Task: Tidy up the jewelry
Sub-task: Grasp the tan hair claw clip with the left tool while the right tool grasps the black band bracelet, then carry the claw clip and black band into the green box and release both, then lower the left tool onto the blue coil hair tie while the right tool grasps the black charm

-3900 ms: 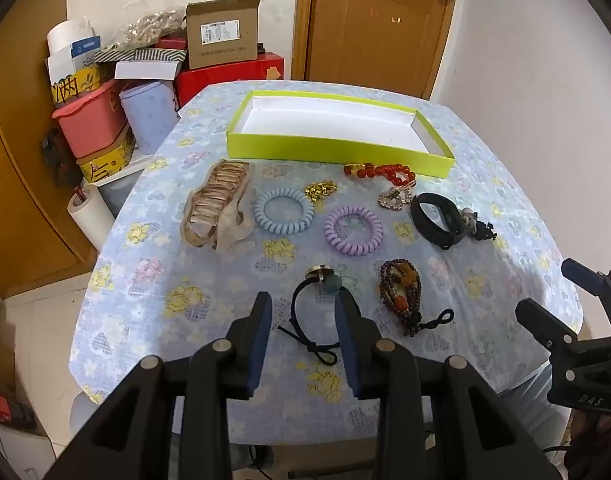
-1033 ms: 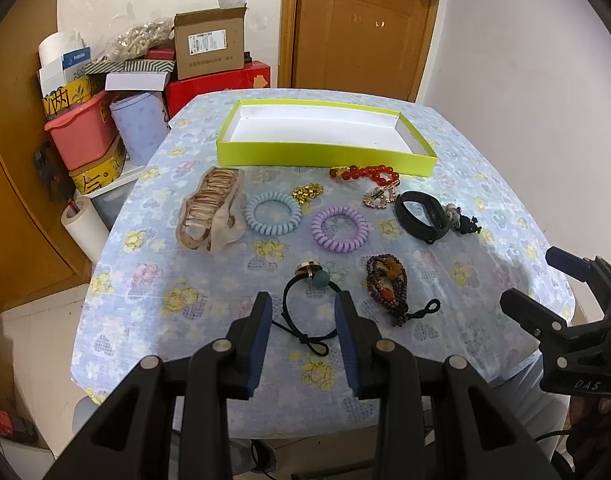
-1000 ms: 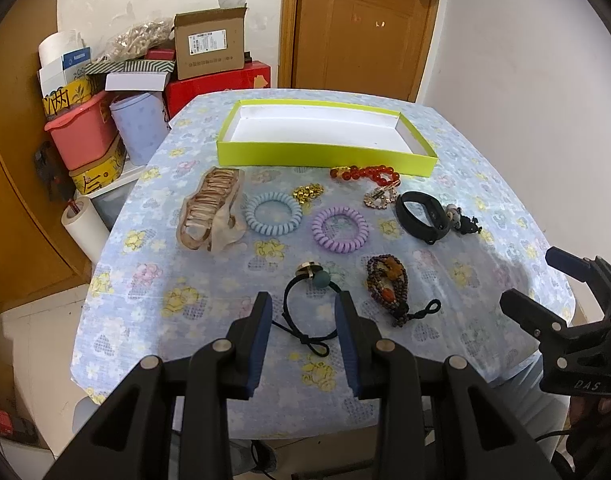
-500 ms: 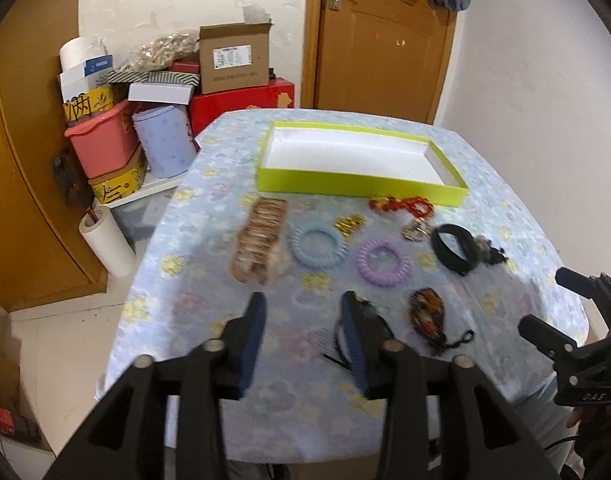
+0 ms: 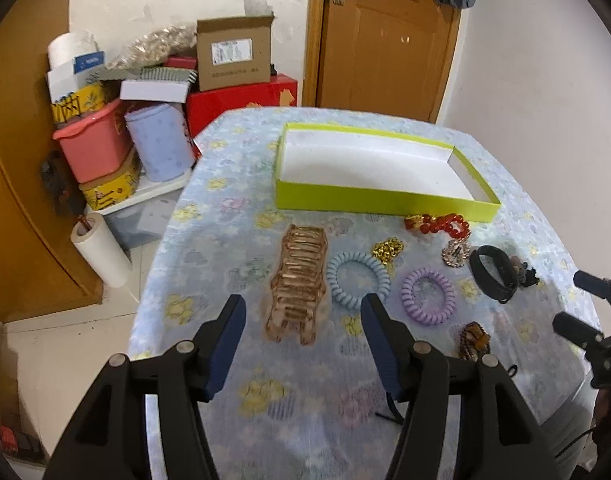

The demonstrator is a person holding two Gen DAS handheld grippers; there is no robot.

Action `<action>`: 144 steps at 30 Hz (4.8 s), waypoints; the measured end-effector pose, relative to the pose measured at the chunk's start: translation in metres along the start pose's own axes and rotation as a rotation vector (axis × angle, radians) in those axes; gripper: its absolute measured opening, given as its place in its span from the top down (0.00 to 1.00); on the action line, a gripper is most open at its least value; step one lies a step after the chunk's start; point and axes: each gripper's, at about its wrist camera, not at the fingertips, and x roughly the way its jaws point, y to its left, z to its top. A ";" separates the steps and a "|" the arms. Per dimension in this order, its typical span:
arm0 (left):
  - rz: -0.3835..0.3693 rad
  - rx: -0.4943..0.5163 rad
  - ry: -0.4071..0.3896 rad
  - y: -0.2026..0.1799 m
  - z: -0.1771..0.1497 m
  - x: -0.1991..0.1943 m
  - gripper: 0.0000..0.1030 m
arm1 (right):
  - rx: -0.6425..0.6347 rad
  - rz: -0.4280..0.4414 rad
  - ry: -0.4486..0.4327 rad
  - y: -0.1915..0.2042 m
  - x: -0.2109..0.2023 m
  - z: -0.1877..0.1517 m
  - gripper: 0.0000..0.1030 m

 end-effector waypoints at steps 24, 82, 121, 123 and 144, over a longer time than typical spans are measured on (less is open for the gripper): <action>0.024 0.013 0.020 -0.001 0.005 0.031 0.59 | 0.050 0.099 0.090 -0.006 0.047 0.019 0.72; -0.082 0.041 -0.103 -0.022 0.148 0.088 0.60 | 0.033 0.057 0.054 -0.045 0.113 0.142 0.88; -0.025 0.025 -0.074 -0.005 0.133 0.091 0.53 | 0.017 -0.010 0.021 -0.047 0.101 0.137 0.73; -0.033 0.021 -0.076 -0.006 0.123 0.078 0.53 | 0.021 0.007 0.010 -0.046 0.088 0.129 0.73; -0.060 0.006 -0.049 -0.010 0.023 -0.006 0.53 | 0.080 0.130 0.021 -0.033 0.000 0.021 0.73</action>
